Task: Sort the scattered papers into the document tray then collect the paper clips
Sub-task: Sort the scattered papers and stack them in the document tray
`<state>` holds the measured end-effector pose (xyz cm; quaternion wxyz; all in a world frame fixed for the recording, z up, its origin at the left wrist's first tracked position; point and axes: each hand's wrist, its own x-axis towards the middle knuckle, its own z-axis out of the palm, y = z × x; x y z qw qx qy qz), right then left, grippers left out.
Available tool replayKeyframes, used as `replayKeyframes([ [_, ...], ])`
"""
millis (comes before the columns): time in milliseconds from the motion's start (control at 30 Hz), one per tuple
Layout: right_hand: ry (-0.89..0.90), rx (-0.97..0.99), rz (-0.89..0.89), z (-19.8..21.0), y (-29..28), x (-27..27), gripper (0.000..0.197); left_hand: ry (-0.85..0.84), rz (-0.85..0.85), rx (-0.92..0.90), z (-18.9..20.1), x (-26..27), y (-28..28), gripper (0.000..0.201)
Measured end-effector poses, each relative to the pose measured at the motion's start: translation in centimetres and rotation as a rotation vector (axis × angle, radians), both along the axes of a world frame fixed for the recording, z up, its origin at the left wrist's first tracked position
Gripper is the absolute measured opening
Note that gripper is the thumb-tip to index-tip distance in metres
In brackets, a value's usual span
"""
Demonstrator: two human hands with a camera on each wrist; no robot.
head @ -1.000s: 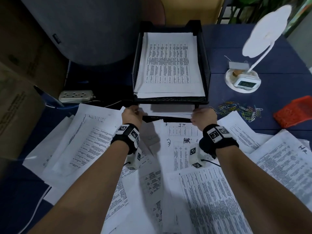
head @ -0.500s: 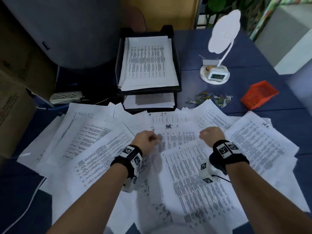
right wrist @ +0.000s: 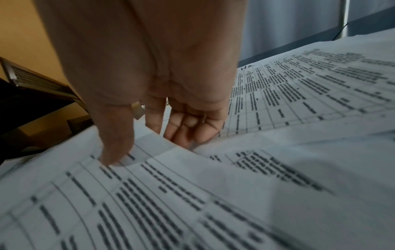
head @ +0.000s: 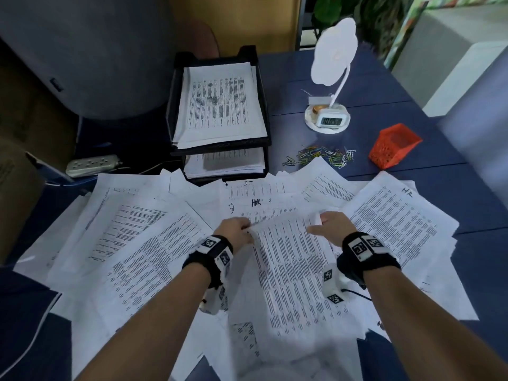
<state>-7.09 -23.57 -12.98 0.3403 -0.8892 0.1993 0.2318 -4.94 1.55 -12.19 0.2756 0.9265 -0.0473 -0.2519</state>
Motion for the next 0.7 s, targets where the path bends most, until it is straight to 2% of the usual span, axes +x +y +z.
replayKeyframes([
  [33,0.011,-0.014,0.015,-0.1,0.0,0.1,0.052,-0.039,0.061,-0.037,0.3,0.5,0.1,0.011],
  [100,-0.014,-0.028,0.016,-0.2,0.0,0.4,0.018,-0.108,0.116,-0.027,0.8,1.5,0.1,0.02],
  [200,-0.028,-0.013,0.004,-0.3,0.4,0.9,0.028,-0.25,0.036,0.206,1.1,3.0,0.0,0.044],
  [267,-0.014,0.016,0.032,-0.6,0.3,1.1,0.032,-0.226,-0.041,0.35,1.0,3.9,0.0,0.064],
  [333,-0.002,0.032,0.039,-0.7,0.1,1.3,0.033,-0.157,-0.083,0.408,1.0,4.9,0.2,0.076],
  [400,0.006,0.029,0.026,-0.9,0.1,1.6,0.036,-0.123,-0.111,0.409,0.8,5.7,0.3,0.071],
  [467,0.002,0.048,0.002,-0.9,0.1,1.9,0.036,-0.103,-0.138,0.367,0.8,6.1,0.3,0.056],
  [600,0.014,0.048,-0.013,-0.7,0.1,2.1,0.055,-0.036,-0.036,-0.012,0.6,5.6,0.6,0.016],
  [700,0.01,0.117,-0.028,-0.7,-0.2,2.4,0.053,0.003,0.014,-0.191,0.7,4.8,1.1,0.01],
])
